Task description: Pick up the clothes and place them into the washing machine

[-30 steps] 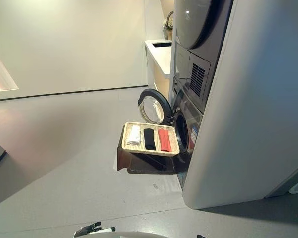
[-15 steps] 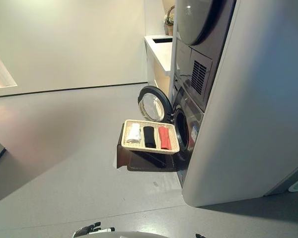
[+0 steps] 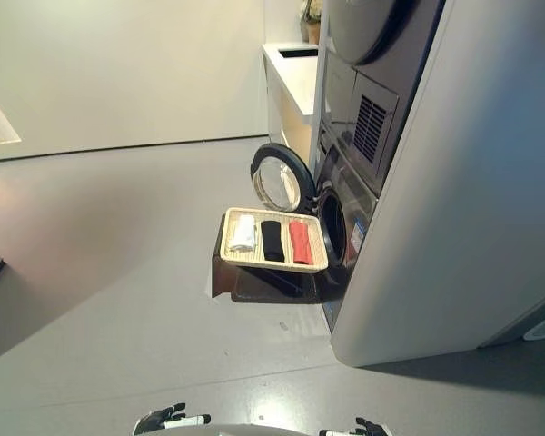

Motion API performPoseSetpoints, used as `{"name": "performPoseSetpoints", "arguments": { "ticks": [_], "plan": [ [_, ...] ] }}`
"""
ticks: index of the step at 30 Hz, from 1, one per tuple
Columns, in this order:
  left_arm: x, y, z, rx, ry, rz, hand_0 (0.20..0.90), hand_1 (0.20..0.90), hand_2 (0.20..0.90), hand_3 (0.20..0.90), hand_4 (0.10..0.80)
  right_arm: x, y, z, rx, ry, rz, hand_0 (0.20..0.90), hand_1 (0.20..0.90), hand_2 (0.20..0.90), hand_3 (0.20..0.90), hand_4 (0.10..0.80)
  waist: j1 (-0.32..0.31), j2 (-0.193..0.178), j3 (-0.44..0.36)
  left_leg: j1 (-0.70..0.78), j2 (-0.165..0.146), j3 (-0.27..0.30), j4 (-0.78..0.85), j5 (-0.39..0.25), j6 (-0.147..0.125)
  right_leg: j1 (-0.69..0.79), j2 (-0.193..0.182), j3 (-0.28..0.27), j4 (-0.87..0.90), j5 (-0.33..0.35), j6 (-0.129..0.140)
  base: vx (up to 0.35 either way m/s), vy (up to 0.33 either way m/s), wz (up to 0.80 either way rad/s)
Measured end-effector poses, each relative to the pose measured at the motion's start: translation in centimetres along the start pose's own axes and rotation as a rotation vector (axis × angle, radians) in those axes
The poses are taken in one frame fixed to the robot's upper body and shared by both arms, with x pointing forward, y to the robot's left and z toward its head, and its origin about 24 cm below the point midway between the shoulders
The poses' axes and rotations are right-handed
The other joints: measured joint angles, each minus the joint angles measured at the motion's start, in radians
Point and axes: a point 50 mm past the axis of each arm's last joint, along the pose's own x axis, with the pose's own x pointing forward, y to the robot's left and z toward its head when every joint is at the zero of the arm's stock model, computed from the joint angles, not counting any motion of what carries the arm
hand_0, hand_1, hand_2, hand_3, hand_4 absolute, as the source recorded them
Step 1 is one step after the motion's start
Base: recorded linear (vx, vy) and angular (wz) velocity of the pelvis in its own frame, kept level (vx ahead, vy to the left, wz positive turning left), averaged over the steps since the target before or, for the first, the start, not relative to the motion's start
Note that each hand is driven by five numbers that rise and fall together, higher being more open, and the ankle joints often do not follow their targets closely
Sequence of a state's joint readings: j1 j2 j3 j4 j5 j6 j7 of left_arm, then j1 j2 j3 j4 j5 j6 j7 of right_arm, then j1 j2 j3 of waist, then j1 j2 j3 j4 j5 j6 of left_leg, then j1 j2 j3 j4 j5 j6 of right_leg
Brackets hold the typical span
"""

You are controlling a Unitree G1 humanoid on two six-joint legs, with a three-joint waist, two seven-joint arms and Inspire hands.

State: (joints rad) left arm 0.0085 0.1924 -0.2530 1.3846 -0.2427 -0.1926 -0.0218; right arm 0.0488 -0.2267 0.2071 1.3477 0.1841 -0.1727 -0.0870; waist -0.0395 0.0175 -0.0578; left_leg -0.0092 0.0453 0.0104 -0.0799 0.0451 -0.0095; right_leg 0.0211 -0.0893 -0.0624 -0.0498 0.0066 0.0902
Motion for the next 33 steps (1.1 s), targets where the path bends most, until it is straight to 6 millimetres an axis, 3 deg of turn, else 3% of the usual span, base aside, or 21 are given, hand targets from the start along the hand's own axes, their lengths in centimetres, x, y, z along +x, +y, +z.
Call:
{"name": "performPoseSetpoints", "arguments": {
  "ticks": [1,6,9,10,11,13,14,15,17,18,19,20,22,23,24,25,26,28,30,31,33],
  "plan": [
    [0.0,0.0,0.1,0.002,0.000,-0.001,0.900,0.900,0.900,0.900,0.800,0.1,0.0,0.3,0.000,-0.007,0.000,0.900,0.900,0.900,0.900,0.800,0.000,-0.001,0.004,0.000,-0.003,0.001,0.000,-0.003,0.000,-0.004,-0.003,0.000,0.006,-0.009,-0.005,0.148,0.109,0.01],
    [0.2,-0.1,0.9,0.006,-0.011,-0.004,0.900,0.900,0.900,0.900,0.800,0.1,0.0,0.6,0.001,-0.013,0.000,0.900,0.900,0.900,0.900,0.800,-0.006,-0.020,0.022,0.015,-0.038,-0.010,-0.001,-0.019,0.034,-0.062,-0.044,-0.001,0.205,-0.098,0.026,0.163,0.098,0.12],
    [0.4,0.0,2.0,0.023,-0.035,-0.003,0.900,0.900,0.900,0.900,0.800,0.3,0.1,1.7,0.034,-0.044,0.000,0.900,0.900,0.900,0.900,0.800,-0.023,0.006,0.071,0.039,-0.021,-0.054,-0.003,-0.021,0.063,-0.233,-0.042,0.024,0.552,-0.110,0.020,0.250,0.019,0.16],
    [0.4,0.1,1.8,0.023,-0.029,0.000,0.900,0.900,0.900,0.900,0.800,0.3,0.2,1.8,0.037,-0.052,0.003,0.900,0.900,0.900,0.900,0.800,-0.028,0.003,0.067,0.032,-0.021,-0.061,-0.002,-0.021,0.064,-0.245,-0.036,0.030,0.561,-0.127,0.014,0.338,-0.063,0.37],
    [0.4,0.5,1.8,0.027,-0.022,0.013,0.900,0.900,0.900,0.900,0.800,0.4,0.7,2.5,0.040,-0.079,0.017,0.900,0.900,0.900,0.900,0.800,-0.036,-0.004,0.062,0.014,-0.015,-0.079,0.004,-0.028,0.065,-0.261,-0.011,0.030,0.497,-0.142,-0.002,0.380,-0.106,0.43],
    [0.5,0.7,2.2,0.031,-0.031,0.017,0.900,0.900,0.900,0.900,0.800,0.4,0.9,2.6,0.041,-0.079,0.018,0.900,0.900,0.900,0.900,0.800,-0.034,-0.007,0.062,-0.020,-0.001,-0.108,0.005,-0.038,0.063,-0.258,0.032,0.015,0.335,-0.135,-0.001,0.397,-0.112,0.68],
    [0.4,0.8,2.1,0.033,-0.022,0.021,0.900,0.900,0.900,0.900,0.800,0.3,1.0,2.1,0.050,-0.063,0.018,0.900,0.900,0.900,0.900,0.800,-0.054,-0.023,0.053,-0.032,-0.006,-0.127,-0.001,-0.052,0.044,-0.231,0.038,0.021,0.212,-0.138,0.001,0.363,-0.099,1.21],
    [0.4,1.0,2.1,0.032,-0.013,0.028,0.900,0.900,0.900,0.900,0.800,0.2,1.1,1.4,0.058,-0.038,0.016,0.900,0.900,0.900,0.900,0.800,-0.086,-0.060,0.053,-0.064,-0.057,-0.118,0.125,-0.073,0.041,-0.188,0.007,0.012,0.108,-0.028,-0.013,0.341,-0.104,1.05],
    [0.4,-0.2,1.2,-0.005,0.021,0.005,0.900,0.900,0.900,0.900,0.800,0.2,-0.5,0.8,0.043,-0.015,-0.024,0.900,0.900,0.900,0.900,0.800,-0.080,-0.042,0.058,-0.037,-0.085,-0.051,0.319,-0.204,0.022,-0.167,-0.021,-0.026,0.123,0.015,-0.012,0.312,-0.123,0.36],
    [0.3,-1.0,0.7,-0.006,0.032,-0.009,0.900,0.900,0.900,0.900,0.800,0.2,-1.7,0.8,0.028,-0.017,-0.047,0.900,0.900,0.900,0.900,0.800,-0.086,0.014,0.054,0.037,-0.059,-0.067,0.236,-0.231,0.028,-0.177,0.002,-0.040,0.193,-0.005,-0.026,0.330,-0.169,-0.18],
    [0.3,-1.5,0.6,-0.010,0.032,-0.020,0.900,0.900,0.900,0.900,0.800,0.3,-2.4,1.3,0.042,-0.035,-0.065,0.900,0.900,0.900,0.900,0.800,-0.090,0.048,0.058,0.114,-0.044,-0.114,0.119,-0.235,0.081,-0.245,0.023,-0.029,0.330,-0.080,-0.022,0.338,-0.190,-0.18],
    [0.2,-1.2,0.2,-0.005,0.042,-0.007,0.900,0.900,0.900,0.900,0.800,0.3,-2.1,1.6,0.034,-0.051,-0.055,0.900,0.900,0.900,0.900,0.800,-0.109,0.059,0.053,0.124,-0.031,-0.132,0.086,-0.236,0.092,-0.287,0.051,-0.004,0.366,-0.100,-0.037,0.337,-0.214,0.03],
    [0.2,-0.2,0.3,0.002,0.039,0.025,0.900,0.900,0.900,0.900,0.800,0.3,-1.4,1.8,0.040,-0.057,-0.034,0.900,0.900,0.900,0.900,0.800,-0.142,0.065,0.046,0.124,0.002,-0.160,0.086,-0.252,0.072,-0.346,0.124,0.048,0.317,-0.065,-0.034,0.294,-0.217,0.37],
    [0.2,-0.1,0.4,0.001,0.035,0.028,0.900,0.900,0.900,0.900,0.800,0.3,-1.2,1.4,0.041,-0.044,-0.032,0.900,0.900,0.900,0.900,0.800,-0.143,0.060,0.039,0.128,0.012,-0.173,0.083,-0.258,0.054,-0.346,0.135,0.049,0.279,-0.028,-0.060,0.245,-0.195,0.59],
    [0.2,-0.5,0.5,-0.004,0.035,0.020,0.900,0.900,0.900,0.900,0.800,0.1,-1.4,0.5,0.042,-0.017,-0.038,0.900,0.900,0.900,0.900,0.800,-0.142,0.067,0.029,0.132,0.032,-0.197,0.090,-0.267,0.031,-0.328,0.142,0.024,0.254,0.004,-0.100,0.255,-0.212,0.64],
    [0.3,-0.9,0.5,-0.006,0.035,0.006,0.900,0.900,0.900,0.900,0.800,0.0,-1.4,0.0,0.044,-0.005,-0.042,0.900,0.900,0.900,0.900,0.800,-0.137,0.065,0.030,0.123,0.039,-0.200,0.127,-0.264,0.000,-0.302,0.139,-0.004,0.225,0.014,-0.124,0.297,-0.239,0.64],
    [0.4,-1.2,1.3,-0.009,0.010,-0.002,0.900,0.900,0.900,0.900,0.800,0.0,-1.4,0.1,0.050,-0.004,-0.040,0.900,0.900,0.900,0.900,0.800,-0.131,0.041,0.038,0.096,0.026,-0.183,0.239,-0.261,-0.030,-0.267,0.136,-0.002,0.206,-0.006,-0.119,0.306,-0.249,0.48],
    [0.5,-1.8,1.5,-0.015,-0.004,-0.019,0.900,0.900,0.900,0.900,0.800,0.2,-1.5,0.9,0.040,-0.034,-0.041,0.900,0.900,0.900,0.900,0.800,-0.111,0.011,0.044,-0.007,0.000,-0.174,0.537,-0.243,-0.094,-0.200,0.123,-0.008,0.158,0.010,-0.144,0.311,-0.252,0.10],
    [0.5,-2.6,1.7,-0.012,-0.010,-0.041,0.900,0.900,0.900,0.900,0.800,0.5,-1.7,2.7,0.037,-0.076,-0.045,0.900,0.900,0.900,0.900,0.800,-0.089,0.000,0.050,-0.068,-0.022,-0.179,0.726,-0.147,-0.152,-0.140,0.126,0.007,0.135,0.004,-0.158,0.332,-0.236,-0.32],
    [0.5,-2.8,1.9,-0.011,-0.017,-0.048,0.900,0.900,0.900,0.900,0.800,0.6,-1.5,3.8,0.022,-0.104,-0.040,0.900,0.900,0.900,0.900,0.800,-0.064,-0.010,0.054,-0.083,-0.045,-0.181,0.791,-0.074,-0.168,-0.106,0.121,0.029,0.121,-0.005,-0.167,0.276,-0.165,-0.36],
    [0.7,-2.7,2.9,-0.015,-0.059,-0.045,0.900,0.900,0.900,0.900,0.800,0.7,-1.3,4.4,0.003,-0.119,-0.031,0.900,0.900,0.900,0.900,0.800,-0.047,-0.027,0.056,-0.125,-0.060,-0.174,0.879,0.038,-0.156,-0.073,0.108,0.043,0.110,-0.015,-0.178,0.333,-0.101,-0.22]
  ]
}}
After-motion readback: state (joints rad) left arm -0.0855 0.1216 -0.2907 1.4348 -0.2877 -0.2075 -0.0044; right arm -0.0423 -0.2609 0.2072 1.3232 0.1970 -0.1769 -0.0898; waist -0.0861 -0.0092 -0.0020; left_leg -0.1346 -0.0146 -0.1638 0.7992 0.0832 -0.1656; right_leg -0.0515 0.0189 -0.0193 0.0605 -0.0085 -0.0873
